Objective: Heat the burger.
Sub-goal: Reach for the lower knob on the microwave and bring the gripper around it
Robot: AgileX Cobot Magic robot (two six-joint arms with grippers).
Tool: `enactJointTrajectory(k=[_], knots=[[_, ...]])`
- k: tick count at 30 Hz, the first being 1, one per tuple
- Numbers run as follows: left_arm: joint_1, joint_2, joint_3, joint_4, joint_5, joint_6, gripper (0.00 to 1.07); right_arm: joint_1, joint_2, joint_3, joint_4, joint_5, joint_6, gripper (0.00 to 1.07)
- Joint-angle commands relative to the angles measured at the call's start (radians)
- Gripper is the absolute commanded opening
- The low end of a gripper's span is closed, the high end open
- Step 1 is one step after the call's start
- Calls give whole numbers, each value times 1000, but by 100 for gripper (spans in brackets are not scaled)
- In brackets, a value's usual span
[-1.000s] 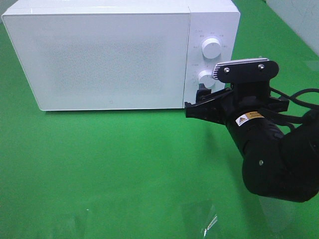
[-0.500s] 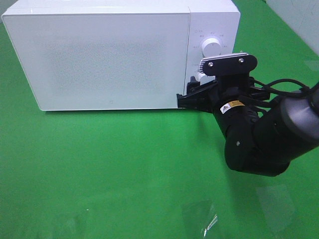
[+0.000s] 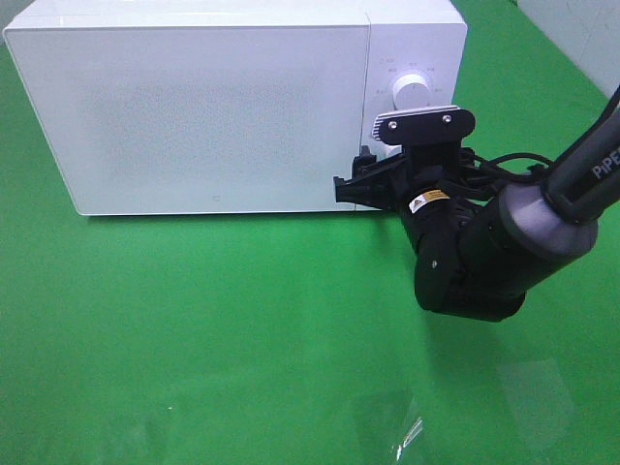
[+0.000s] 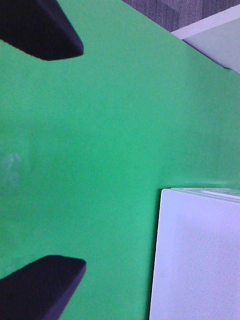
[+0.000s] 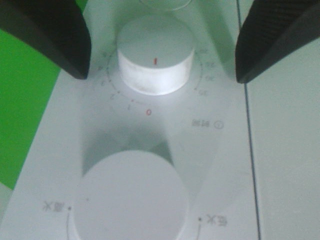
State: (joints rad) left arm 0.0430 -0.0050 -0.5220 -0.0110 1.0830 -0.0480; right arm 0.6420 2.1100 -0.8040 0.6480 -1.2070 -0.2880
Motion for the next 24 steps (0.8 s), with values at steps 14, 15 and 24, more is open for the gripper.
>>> enactJointTrajectory(k=[14, 15, 24], knots=[[2, -16, 4, -4, -12, -5, 98, -14, 8, -22, -19, -62, 9, 68], [2, -16, 4, -4, -12, -5, 98, -14, 8, -22, -19, -59, 9, 60], [2, -16, 4, -4, -12, -5, 98, -14, 8, -22, -19, -37, 9, 4]])
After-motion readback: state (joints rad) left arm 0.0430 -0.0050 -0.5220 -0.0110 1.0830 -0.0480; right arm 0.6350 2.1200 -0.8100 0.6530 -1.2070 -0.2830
